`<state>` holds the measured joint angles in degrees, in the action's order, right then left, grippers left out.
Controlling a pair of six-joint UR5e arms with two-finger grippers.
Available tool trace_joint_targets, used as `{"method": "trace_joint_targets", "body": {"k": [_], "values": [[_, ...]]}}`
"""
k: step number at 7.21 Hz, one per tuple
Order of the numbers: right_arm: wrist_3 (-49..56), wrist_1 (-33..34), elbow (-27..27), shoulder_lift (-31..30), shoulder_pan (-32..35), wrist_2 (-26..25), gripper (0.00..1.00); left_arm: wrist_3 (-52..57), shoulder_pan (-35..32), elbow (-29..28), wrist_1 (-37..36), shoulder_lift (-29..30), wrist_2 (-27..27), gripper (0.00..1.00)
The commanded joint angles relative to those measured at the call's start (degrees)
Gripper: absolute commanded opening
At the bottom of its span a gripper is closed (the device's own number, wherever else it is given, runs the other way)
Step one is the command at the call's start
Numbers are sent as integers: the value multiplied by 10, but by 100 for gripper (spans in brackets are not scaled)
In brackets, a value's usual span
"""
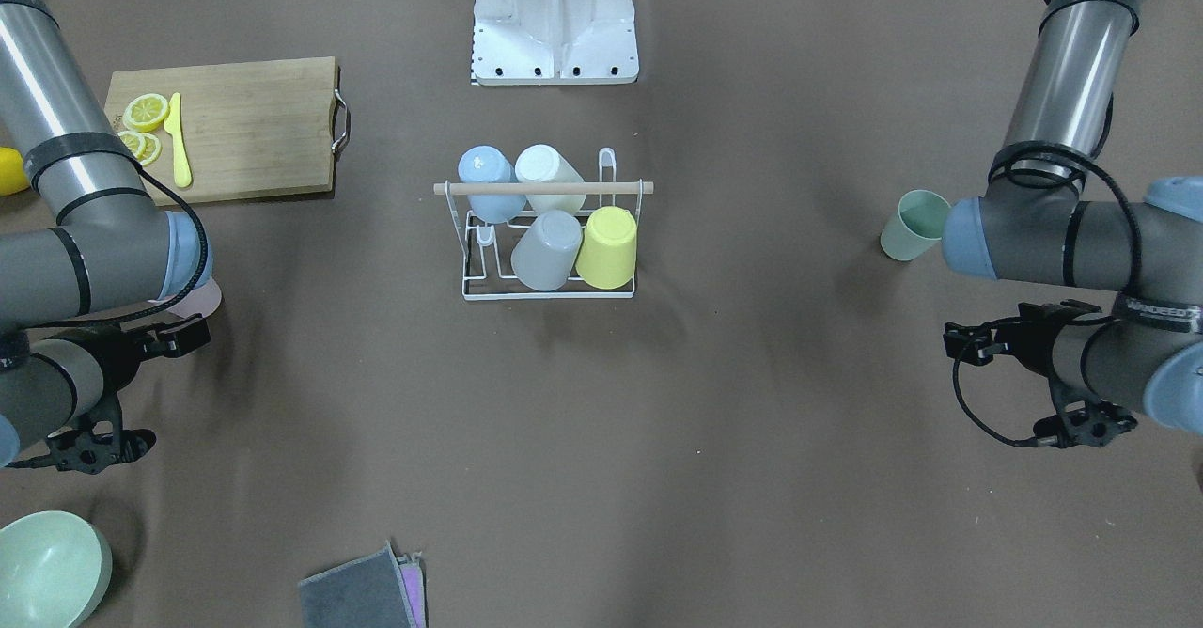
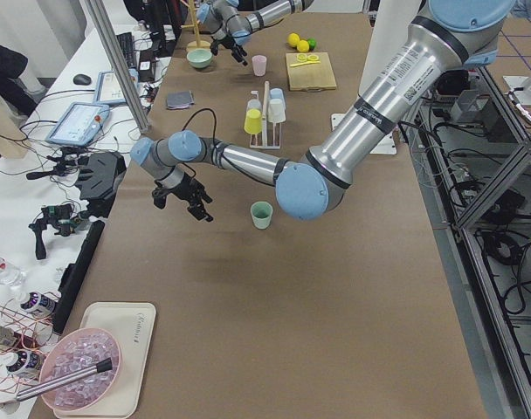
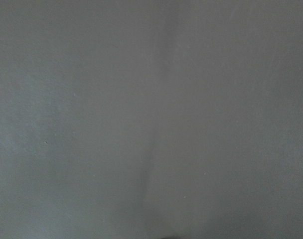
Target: Place cup on cup holder
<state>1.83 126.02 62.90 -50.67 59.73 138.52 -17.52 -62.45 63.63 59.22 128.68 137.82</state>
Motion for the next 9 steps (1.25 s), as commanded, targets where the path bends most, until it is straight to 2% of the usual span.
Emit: {"method": "trace_joint_targets", "body": {"k": [1,2,3,5,7,9], "values": [[0,0,-12,0,-8,0,99,64,22,8,-58,-9,3,97],[2,1,-13,-1,-10,0,99,105,22,21,-118,-9,14,97],[5,3,-22,0,-13,1,99,123,24,23,-145,-8,14,97],[33,25,-34,0,-17,4,98,144,32,30,-150,-8,16,97],[41,47,-37,-2,-21,29,96,150,53,46,-150,-17,40,97],[43,49,-38,-7,-26,32,95,152,63,75,-150,-51,41,97]]}}
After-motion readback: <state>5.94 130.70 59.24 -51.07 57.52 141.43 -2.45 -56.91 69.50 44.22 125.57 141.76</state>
